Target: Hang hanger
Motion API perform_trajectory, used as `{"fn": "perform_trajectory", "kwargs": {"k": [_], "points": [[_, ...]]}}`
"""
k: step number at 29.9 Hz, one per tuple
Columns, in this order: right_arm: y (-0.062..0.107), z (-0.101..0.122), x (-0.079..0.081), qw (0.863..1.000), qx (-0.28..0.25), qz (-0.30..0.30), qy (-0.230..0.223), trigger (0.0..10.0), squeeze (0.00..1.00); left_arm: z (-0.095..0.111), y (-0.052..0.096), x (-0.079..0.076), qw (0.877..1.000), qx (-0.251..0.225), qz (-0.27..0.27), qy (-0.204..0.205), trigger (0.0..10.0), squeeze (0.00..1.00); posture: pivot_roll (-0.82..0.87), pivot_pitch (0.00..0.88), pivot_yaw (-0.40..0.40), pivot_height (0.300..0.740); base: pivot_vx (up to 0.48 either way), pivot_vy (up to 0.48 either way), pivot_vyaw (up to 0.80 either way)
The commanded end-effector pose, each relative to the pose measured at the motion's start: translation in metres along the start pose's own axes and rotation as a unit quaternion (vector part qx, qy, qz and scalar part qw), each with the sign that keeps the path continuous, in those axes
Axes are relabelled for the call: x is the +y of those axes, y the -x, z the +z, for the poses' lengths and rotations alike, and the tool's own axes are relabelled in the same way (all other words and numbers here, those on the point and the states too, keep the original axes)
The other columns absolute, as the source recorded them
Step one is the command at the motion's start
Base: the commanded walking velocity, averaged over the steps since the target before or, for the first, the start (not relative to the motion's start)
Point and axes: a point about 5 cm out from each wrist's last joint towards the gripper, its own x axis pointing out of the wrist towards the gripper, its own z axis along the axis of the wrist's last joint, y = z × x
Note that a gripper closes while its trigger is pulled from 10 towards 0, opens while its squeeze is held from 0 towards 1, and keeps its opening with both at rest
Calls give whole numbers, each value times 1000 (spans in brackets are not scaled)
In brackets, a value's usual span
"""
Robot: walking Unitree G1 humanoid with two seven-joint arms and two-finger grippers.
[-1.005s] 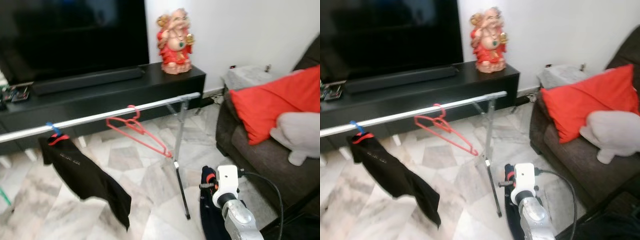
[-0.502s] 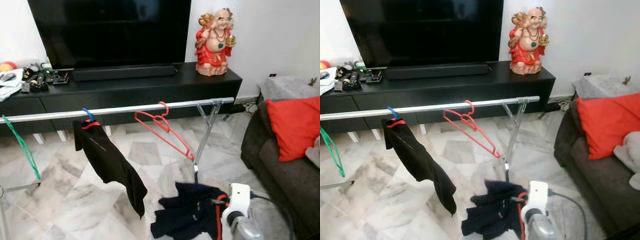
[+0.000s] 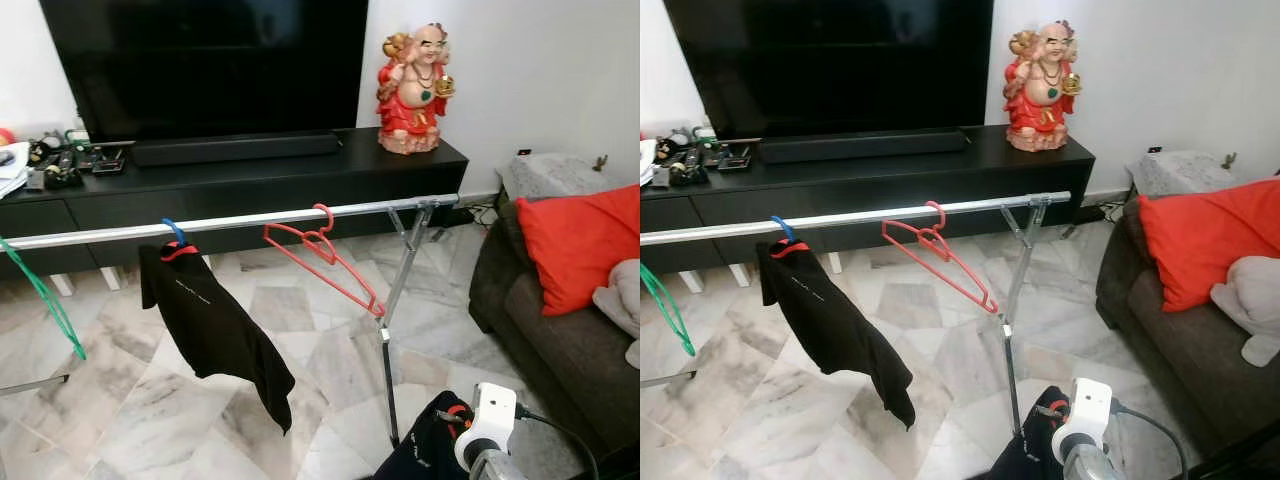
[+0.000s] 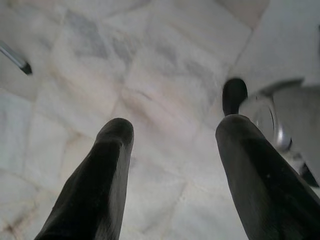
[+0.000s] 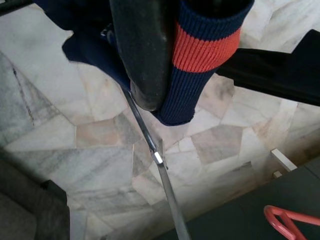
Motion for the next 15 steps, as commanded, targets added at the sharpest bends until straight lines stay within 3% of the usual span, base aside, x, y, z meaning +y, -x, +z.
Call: {"fn": "perform_trajectory", "kwargs": {"k": [1,5,15], "points": [[-2,6,3,1000,-21,-1,8,10000,0,-6,2,3,1000,9,-1,3,10000,0,74,0,18,740,0,0,0],[2,-1,3,1000,-14,-2,13,10000,0,-9,3,9,1000,14,4,3,10000,0,76,0,23,740,0,0,800],[3,-5,2,1000,-11,-3,6,10000,0,-6,2,5,1000,11,-1,-7,10000,0,77,0,34,740,0,0,800]]}}
